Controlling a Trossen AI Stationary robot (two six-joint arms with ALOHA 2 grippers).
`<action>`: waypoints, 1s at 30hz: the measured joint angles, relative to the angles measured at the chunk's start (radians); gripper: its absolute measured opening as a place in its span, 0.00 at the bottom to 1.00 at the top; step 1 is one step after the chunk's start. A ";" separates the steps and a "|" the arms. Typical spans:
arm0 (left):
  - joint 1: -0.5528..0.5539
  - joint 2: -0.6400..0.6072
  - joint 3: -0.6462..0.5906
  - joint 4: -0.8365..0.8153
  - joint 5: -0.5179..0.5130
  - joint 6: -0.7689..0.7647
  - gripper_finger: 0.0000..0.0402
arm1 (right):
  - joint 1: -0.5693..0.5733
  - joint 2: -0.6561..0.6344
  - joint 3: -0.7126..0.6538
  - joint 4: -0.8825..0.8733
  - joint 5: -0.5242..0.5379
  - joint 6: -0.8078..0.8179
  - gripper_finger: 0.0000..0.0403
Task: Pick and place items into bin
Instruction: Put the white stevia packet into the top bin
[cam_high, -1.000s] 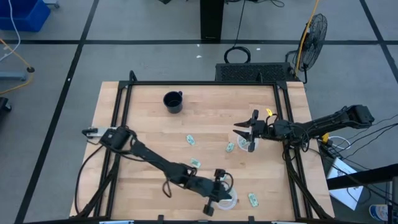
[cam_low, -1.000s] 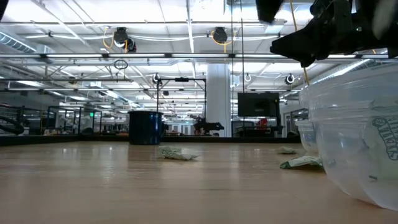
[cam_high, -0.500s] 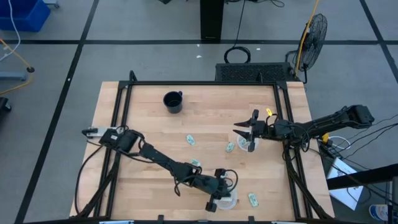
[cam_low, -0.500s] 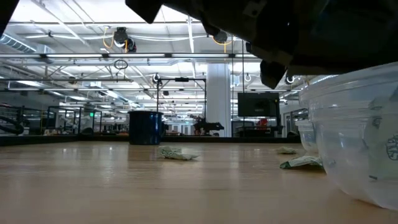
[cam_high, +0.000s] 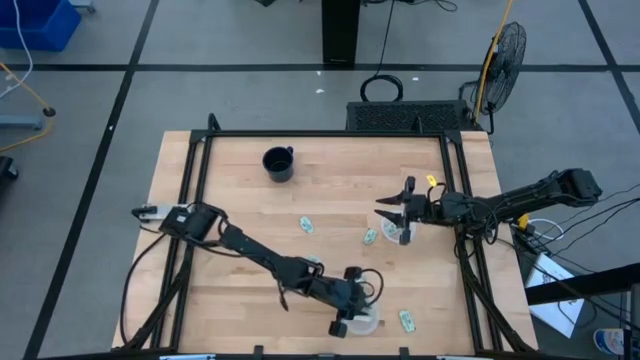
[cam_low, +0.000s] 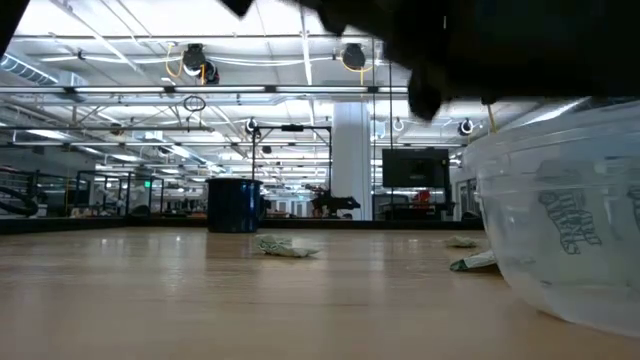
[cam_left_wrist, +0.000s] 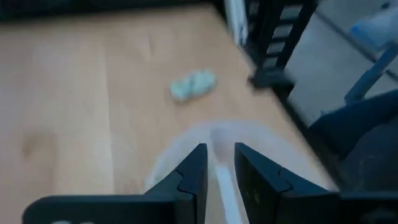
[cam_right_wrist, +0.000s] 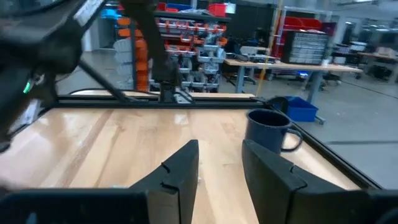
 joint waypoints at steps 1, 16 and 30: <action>0.000 -0.019 0.000 0.001 0.000 0.016 0.22 | 0.000 0.000 0.000 0.000 -0.022 -0.014 0.29; 0.011 -0.391 0.000 -0.516 -0.182 0.229 0.22 | 0.275 0.013 0.352 -0.610 -0.023 0.033 0.29; 0.055 -0.623 0.000 -0.835 -0.352 0.239 0.22 | 0.612 0.256 0.506 -1.131 -0.100 0.636 0.29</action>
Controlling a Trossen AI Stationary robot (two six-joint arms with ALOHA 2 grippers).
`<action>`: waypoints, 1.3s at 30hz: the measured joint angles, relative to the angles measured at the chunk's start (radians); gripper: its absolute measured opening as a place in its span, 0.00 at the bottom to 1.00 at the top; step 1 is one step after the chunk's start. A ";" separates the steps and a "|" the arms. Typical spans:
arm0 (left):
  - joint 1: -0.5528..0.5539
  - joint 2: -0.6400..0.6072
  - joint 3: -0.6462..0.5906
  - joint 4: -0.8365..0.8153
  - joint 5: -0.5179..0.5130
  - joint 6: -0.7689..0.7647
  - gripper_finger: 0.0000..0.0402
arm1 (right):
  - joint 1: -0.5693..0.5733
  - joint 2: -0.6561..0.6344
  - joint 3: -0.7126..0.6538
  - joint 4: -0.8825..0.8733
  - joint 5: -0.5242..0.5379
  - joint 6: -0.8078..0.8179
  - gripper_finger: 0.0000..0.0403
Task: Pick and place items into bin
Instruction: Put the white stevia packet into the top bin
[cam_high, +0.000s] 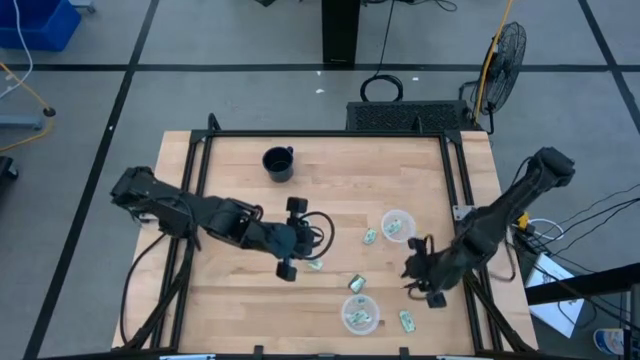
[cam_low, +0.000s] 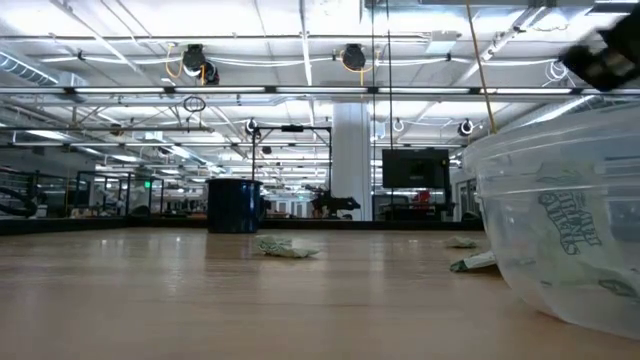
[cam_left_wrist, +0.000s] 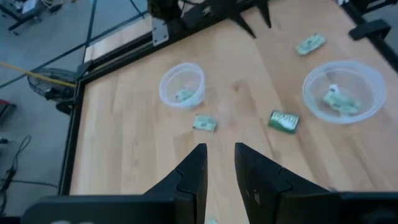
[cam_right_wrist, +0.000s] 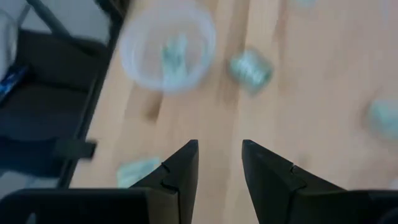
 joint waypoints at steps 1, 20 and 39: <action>0.003 -0.001 0.000 -0.005 0.000 0.000 0.22 | 0.013 0.031 0.000 0.002 -0.031 0.053 0.29; 0.124 0.007 0.000 -0.035 0.000 0.022 0.22 | 0.163 0.391 -0.001 0.184 -0.041 0.230 0.29; 0.174 0.007 0.000 -0.045 0.003 0.015 0.22 | 0.180 0.423 -0.011 0.270 -0.019 0.212 0.29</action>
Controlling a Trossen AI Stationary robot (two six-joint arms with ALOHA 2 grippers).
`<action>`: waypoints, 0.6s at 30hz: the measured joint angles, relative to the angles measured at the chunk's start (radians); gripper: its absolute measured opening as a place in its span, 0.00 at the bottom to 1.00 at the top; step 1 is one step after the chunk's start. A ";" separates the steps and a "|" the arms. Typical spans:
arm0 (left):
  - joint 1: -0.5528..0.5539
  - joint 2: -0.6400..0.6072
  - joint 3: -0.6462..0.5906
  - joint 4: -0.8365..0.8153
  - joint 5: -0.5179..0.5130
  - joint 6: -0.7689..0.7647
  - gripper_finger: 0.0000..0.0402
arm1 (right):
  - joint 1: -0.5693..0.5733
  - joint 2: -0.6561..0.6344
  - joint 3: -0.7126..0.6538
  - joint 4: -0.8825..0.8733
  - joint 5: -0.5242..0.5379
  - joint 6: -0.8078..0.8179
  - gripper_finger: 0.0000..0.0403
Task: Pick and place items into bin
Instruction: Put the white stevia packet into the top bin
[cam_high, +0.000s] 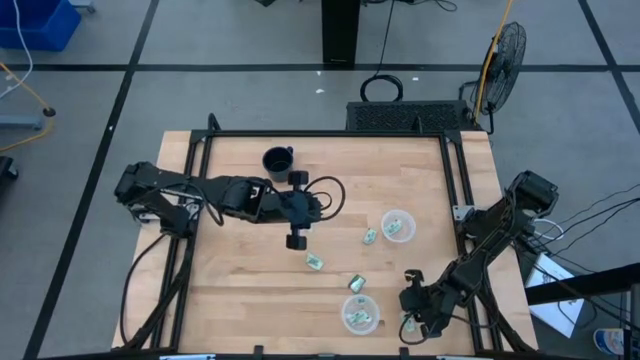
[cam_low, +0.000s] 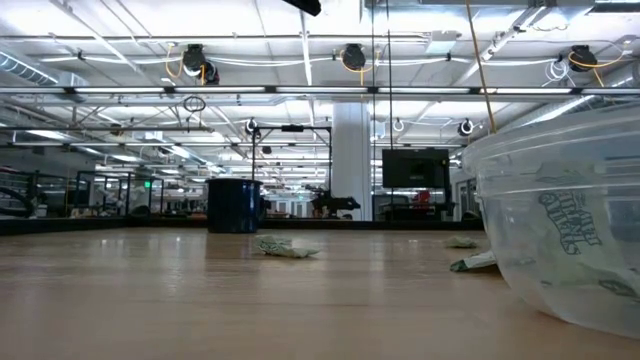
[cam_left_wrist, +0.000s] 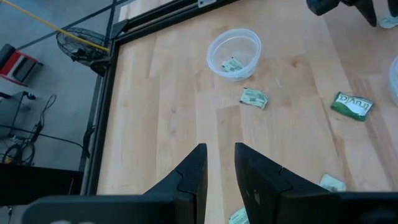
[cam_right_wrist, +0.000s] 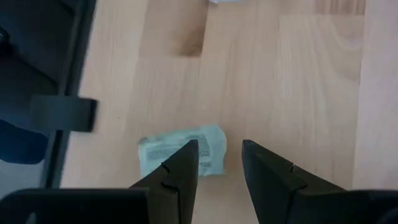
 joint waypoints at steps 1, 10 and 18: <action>0.000 0.000 0.000 -0.005 0.000 -0.001 0.22 | 0.001 0.007 -0.004 0.000 0.000 0.000 0.29; 0.000 0.000 0.000 -0.019 0.001 -0.026 0.22 | 0.026 0.083 -0.010 -0.010 0.022 0.001 0.26; 0.000 0.000 0.000 -0.021 0.000 -0.026 0.22 | 0.032 0.087 -0.012 -0.043 0.020 -0.016 0.03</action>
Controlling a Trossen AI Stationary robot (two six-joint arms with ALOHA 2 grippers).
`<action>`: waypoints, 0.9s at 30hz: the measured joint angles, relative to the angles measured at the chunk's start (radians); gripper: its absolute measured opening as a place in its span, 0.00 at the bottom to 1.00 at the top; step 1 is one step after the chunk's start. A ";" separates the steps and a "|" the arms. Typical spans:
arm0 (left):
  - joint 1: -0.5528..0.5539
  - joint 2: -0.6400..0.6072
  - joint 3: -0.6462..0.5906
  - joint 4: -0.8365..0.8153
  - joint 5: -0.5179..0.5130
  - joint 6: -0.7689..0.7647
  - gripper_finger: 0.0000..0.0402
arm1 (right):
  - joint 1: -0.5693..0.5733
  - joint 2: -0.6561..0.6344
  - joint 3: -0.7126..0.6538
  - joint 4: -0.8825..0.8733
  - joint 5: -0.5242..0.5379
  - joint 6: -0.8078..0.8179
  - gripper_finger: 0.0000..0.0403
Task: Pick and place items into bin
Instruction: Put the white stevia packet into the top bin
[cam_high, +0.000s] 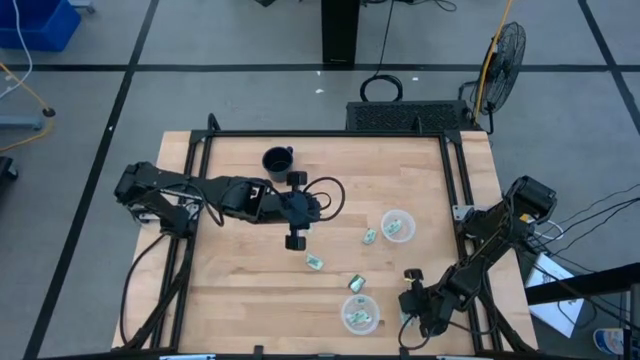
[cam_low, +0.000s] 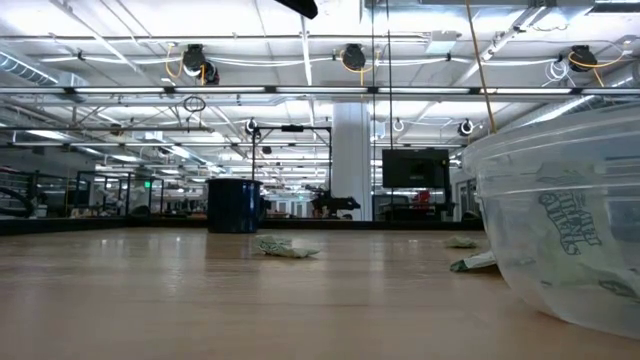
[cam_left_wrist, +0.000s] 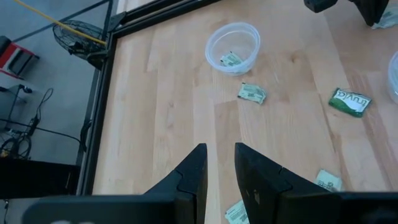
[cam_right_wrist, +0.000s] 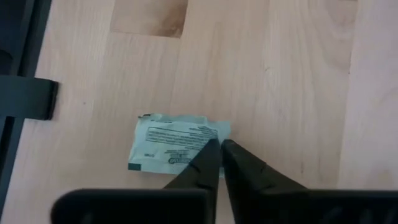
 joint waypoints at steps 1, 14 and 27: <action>0.000 0.000 0.000 -0.001 0.000 0.000 0.22 | 0.000 0.001 0.000 0.001 0.000 -0.004 0.02; 0.000 0.000 0.000 -0.047 -0.003 0.003 0.22 | 0.003 -0.124 -0.008 -0.002 0.027 0.021 0.00; 0.000 -0.026 -0.002 -0.138 -0.055 0.075 0.22 | -0.107 -0.371 -0.005 -0.353 0.165 -0.010 0.00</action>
